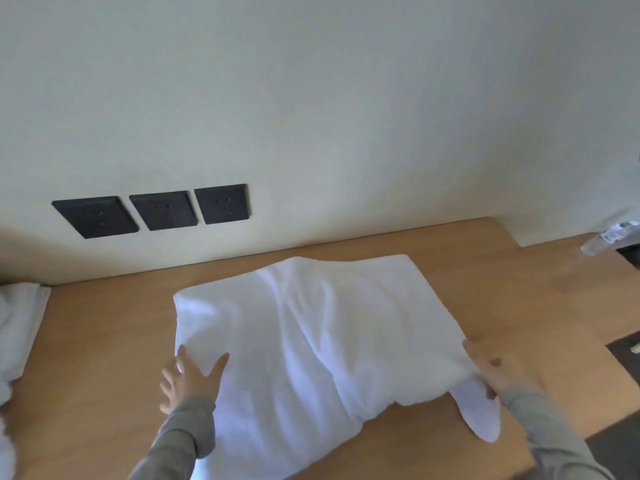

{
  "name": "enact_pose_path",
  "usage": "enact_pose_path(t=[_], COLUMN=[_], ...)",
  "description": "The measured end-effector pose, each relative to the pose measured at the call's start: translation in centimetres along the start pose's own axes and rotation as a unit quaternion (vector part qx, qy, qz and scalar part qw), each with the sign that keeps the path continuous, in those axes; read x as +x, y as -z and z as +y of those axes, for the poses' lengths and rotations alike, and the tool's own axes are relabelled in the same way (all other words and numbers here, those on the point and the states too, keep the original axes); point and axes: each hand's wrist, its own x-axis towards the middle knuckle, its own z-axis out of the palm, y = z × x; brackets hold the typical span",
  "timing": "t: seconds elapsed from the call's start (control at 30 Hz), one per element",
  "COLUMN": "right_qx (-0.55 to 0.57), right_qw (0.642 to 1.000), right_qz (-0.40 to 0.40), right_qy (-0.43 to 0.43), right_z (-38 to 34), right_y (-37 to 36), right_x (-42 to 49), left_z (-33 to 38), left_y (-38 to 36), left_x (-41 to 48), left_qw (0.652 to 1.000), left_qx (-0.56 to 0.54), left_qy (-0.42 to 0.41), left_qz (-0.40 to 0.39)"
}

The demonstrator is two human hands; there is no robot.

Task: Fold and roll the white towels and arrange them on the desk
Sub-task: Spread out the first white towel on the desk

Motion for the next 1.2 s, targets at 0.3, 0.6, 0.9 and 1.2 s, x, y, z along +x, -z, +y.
enact_pose_path(t=[0.3, 0.6, 0.9, 1.2], right_qx=[0.074, 0.025, -0.222, -0.359], right_qw=[0.994, 0.992, 0.942, 0.908], right_qz=[-0.077, -0.101, 0.13, -0.082], right_qy=[0.023, 0.075, 0.215, 0.201], right_z=[-3.4, -5.3, -2.2, -0.5], right_y=[-3.4, -2.4, 0.8, -8.0], right_x=[9.4, 8.6, 8.2, 6.2], left_z=[0.4, 3.0, 2.2, -2.8], left_y=[-2.5, -1.6, 0.9, -0.7], left_x=[-1.1, -2.4, -2.8, -4.0], left_qw=[0.991, 0.993, 0.992, 0.998], left_qx=[-0.072, -0.06, 0.053, -0.003], left_qy=[0.097, 0.029, -0.049, 0.053], left_qz=[0.053, 0.093, 0.102, 0.022])
